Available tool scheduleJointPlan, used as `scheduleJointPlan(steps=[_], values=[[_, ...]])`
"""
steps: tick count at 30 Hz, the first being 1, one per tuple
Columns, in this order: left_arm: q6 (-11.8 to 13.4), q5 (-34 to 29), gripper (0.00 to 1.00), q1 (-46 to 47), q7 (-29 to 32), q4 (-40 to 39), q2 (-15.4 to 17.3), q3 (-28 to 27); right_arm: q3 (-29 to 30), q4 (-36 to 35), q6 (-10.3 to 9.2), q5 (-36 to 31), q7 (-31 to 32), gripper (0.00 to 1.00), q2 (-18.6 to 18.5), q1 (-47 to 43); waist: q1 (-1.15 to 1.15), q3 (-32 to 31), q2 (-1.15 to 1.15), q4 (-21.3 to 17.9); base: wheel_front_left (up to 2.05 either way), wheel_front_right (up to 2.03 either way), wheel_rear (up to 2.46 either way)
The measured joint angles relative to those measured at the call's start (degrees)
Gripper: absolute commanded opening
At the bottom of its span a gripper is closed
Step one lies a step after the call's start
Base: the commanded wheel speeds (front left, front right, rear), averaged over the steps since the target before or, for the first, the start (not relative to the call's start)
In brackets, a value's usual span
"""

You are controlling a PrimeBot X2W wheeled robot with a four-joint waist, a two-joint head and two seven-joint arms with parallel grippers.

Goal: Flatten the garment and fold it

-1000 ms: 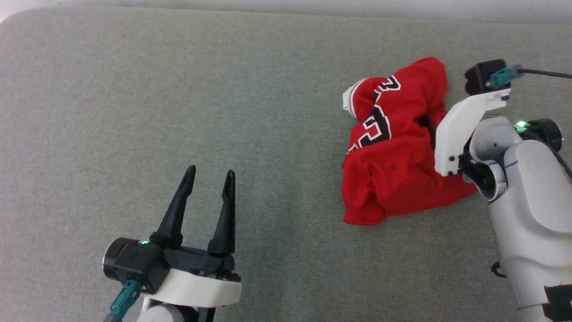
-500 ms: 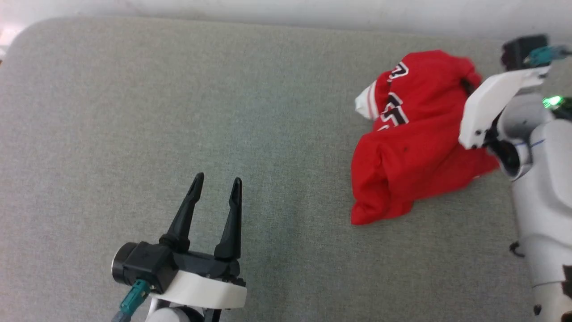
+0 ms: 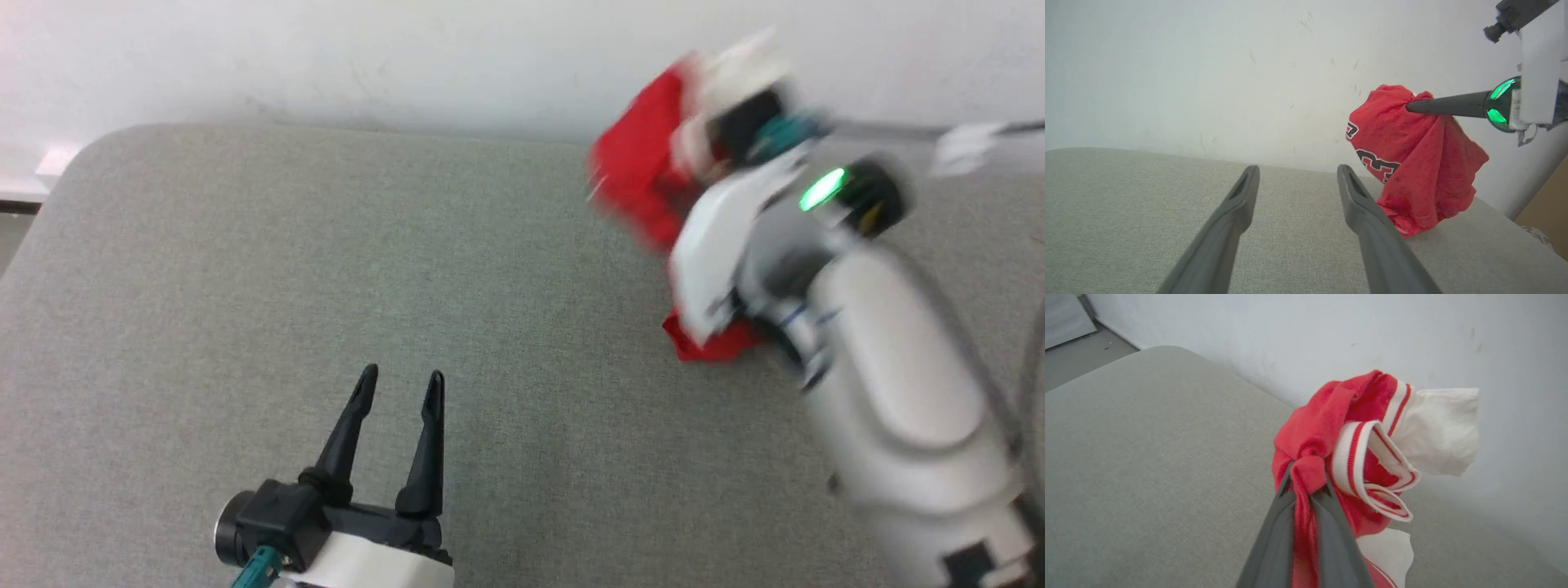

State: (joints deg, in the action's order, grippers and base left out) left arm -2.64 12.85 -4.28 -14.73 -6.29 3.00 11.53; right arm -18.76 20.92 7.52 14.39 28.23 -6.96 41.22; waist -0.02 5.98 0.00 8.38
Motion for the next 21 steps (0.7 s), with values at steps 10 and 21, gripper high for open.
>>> scheduleJointPlan(steps=[10, 21], values=[[0.18, 1.22, 1.0, 0.05, 0.0, 1.87, -0.02, 2.1, -18.03, 6.03, 0.01, 7.43, -3.19, 0.0, 3.26, -14.84, 0.01, 0.05, 0.0, 2.87, 0.0, 0.0, 0.0], [0.19, 1.2, 1.0, -0.07, 0.0, 2.67, -0.01, 1.46, -11.87, 7.91, 0.02, 9.85, -9.62, 1.0, 3.49, -12.77, 0.02, -0.79, 0.0, 3.74, 0.0, 0.0, 0.0]])
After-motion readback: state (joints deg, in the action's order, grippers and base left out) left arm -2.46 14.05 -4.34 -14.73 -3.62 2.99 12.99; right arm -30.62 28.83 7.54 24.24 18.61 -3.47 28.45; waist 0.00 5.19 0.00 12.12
